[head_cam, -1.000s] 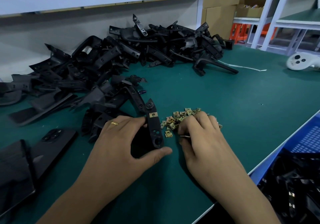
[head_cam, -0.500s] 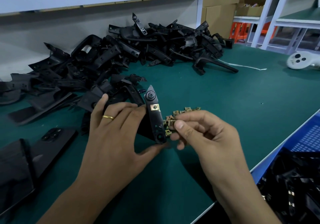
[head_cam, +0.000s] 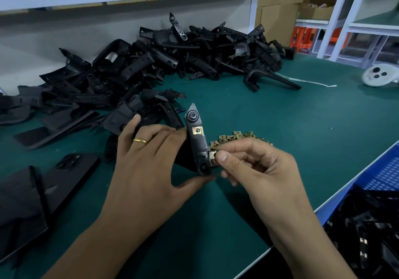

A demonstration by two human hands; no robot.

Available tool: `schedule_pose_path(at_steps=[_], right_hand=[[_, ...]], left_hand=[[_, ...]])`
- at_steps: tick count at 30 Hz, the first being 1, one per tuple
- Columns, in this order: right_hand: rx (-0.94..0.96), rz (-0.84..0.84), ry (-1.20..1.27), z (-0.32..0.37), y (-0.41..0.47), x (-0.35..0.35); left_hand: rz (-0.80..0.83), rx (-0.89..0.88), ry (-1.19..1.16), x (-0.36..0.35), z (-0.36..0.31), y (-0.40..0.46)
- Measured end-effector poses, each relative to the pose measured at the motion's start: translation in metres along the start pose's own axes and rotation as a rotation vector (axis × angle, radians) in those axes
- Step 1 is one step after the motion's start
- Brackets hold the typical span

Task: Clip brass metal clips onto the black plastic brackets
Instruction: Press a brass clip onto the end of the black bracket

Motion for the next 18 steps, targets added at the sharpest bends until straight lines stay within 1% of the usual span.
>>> schedule_pose_path(at_steps=[8, 12, 15, 18], right_hand=[[-0.002, 0.047, -0.013, 0.000, 0.000, -0.001], [-0.007, 0.097, 0.020, 0.002, 0.000, -0.003], [-0.070, 0.196, 0.079, 0.001, 0.001, -0.002], [-0.153, 0.308, 0.102, -0.001, 0.002, -0.001]], left_hand=[[0.019, -0.036, -0.051, -0.002, -0.001, -0.001], [0.037, -0.056, -0.057, -0.001, -0.002, -0.001], [0.026, -0.104, -0.092, 0.000, -0.004, -0.002], [-0.011, -0.190, -0.181, 0.003, -0.011, -0.002]])
Point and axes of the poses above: each hand's wrist, its own y-axis towards the middle knuckle, its own x-axis out of the back of the hand, z = x × y, the point moved 5 cm from there along y, towards the middle knuckle, and after that the axes turned 8 degrees about -x, right-handed, at the moved point
